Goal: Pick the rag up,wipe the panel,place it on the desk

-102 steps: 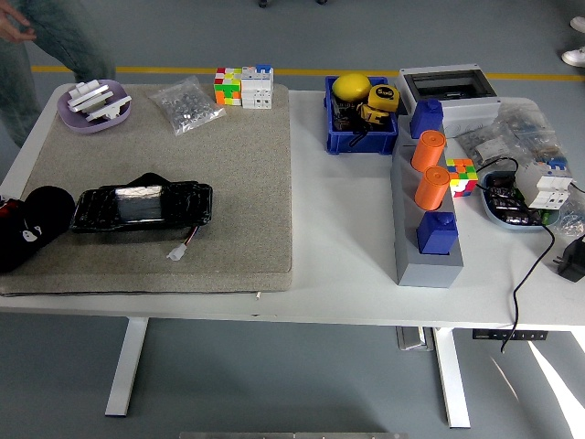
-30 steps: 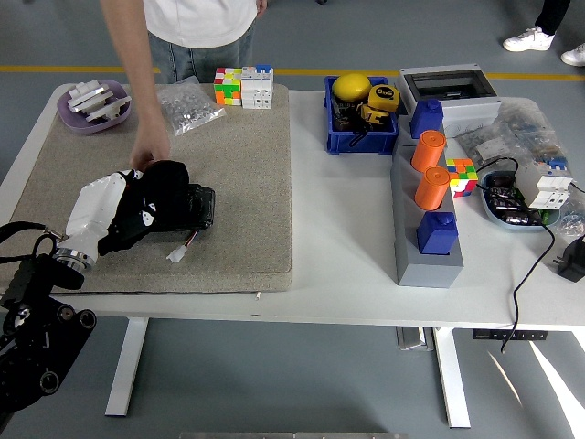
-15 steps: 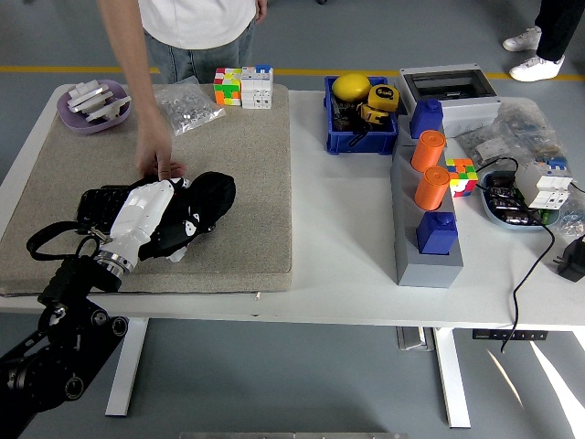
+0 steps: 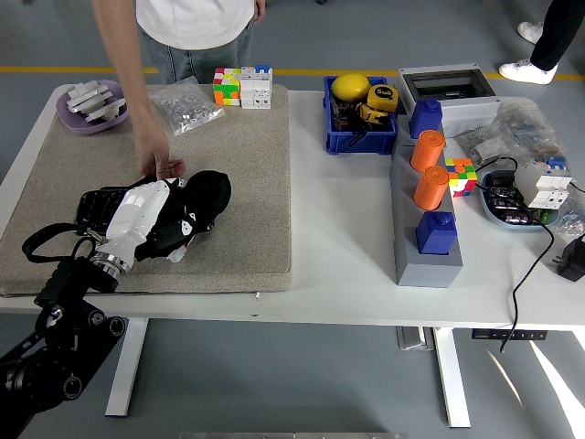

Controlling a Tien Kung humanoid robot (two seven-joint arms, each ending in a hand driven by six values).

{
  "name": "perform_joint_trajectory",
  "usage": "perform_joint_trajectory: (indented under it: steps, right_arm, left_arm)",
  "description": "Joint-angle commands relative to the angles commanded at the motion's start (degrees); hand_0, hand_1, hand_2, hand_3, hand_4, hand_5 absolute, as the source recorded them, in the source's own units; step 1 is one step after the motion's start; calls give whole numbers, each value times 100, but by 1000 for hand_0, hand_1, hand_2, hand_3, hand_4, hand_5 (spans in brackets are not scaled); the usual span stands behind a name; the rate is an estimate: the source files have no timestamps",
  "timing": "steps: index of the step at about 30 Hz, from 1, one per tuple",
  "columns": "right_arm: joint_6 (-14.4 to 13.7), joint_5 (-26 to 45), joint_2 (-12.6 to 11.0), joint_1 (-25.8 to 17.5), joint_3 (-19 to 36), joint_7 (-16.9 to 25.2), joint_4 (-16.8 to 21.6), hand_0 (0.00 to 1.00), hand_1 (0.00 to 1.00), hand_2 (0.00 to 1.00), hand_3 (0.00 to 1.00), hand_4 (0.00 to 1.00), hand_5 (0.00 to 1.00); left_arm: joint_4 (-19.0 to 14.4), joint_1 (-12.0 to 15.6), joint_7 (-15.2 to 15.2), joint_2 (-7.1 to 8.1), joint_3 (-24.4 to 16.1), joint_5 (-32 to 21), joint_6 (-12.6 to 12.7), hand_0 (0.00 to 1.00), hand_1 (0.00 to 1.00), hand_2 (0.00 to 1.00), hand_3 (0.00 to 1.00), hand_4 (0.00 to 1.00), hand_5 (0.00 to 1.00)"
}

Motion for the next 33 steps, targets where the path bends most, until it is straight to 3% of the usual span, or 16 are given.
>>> perform_joint_trajectory:
  steps: [33]
  right_arm:
    - [49, -119, -8, 5, 148, 53, 0, 768, 643, 689, 598, 998, 524]
  left_arm:
    - [490, 106, 120, 378, -1261, 258, 61, 255, 116, 581, 427, 2, 2]
